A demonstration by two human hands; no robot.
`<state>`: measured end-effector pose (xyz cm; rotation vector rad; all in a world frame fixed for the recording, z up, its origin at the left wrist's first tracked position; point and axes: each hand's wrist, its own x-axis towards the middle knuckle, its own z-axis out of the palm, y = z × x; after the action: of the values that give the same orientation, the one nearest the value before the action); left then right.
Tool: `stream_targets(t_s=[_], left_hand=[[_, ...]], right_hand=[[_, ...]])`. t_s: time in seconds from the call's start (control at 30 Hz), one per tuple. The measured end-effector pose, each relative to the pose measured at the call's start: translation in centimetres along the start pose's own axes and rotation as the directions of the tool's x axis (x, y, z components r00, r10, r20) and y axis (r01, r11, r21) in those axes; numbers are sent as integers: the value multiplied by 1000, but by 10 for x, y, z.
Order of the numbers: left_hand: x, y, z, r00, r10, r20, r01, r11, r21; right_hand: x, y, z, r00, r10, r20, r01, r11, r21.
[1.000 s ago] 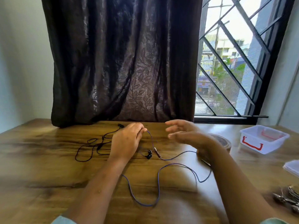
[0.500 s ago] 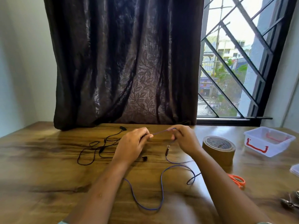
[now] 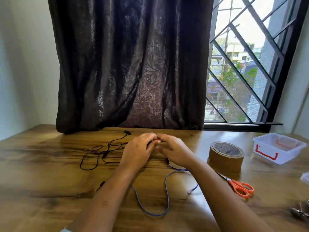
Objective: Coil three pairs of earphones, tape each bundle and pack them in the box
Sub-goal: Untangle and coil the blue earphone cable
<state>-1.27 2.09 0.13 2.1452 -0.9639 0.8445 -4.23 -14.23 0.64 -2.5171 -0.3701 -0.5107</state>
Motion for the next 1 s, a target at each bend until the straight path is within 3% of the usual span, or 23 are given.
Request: stream_targets(t_s=[0.17,0.27,0.37,0.43,0.5,0.57,0.63,0.7,0.73,0.8,1.0], left_hand=[[1,-4,-5,999,-29,-34,28,999,-34],[3,-9,-11,989,-75,-128,68,996,-52],[5,-28,-21,893,-279,-353,237,959,-158],[4,-36,-22,803,-446,-395,367,893,-261],[7,-34,-19,685,-656,-317,453,724,-521],[16,-24,-19,567,-821,-65,361,318,-877],[23,-17,-26,588,-800,119,141,-44,-989],[26,-9,-34,681,-703,206,42,-243,-969],[25,-6,-35,723,-650,233,55,-282,-958],[24,-4,-35,752,-595,284,153,-262,-953],[20,-11,-31,671,-718,187,347,82,-934]], right_hand=[[-6,-7,-7,998,-30,-50,18,974,-224],[-8,7,-17,991,-8,-134,-22,975,-219],[-12,34,-27,970,73,-230,-105,986,-132],[-13,42,-27,963,99,-250,-109,994,-26],[-13,38,-23,969,99,-227,-87,994,63],[-13,33,-17,975,99,-198,-85,993,77],[-12,32,-11,984,87,-158,-82,996,41],[-12,32,-6,992,61,-109,-62,998,-7],[-11,32,-6,994,49,-94,-52,998,-30],[-11,34,-10,993,48,-107,-55,997,-61],[-19,48,-30,974,97,-204,-133,976,-171]])
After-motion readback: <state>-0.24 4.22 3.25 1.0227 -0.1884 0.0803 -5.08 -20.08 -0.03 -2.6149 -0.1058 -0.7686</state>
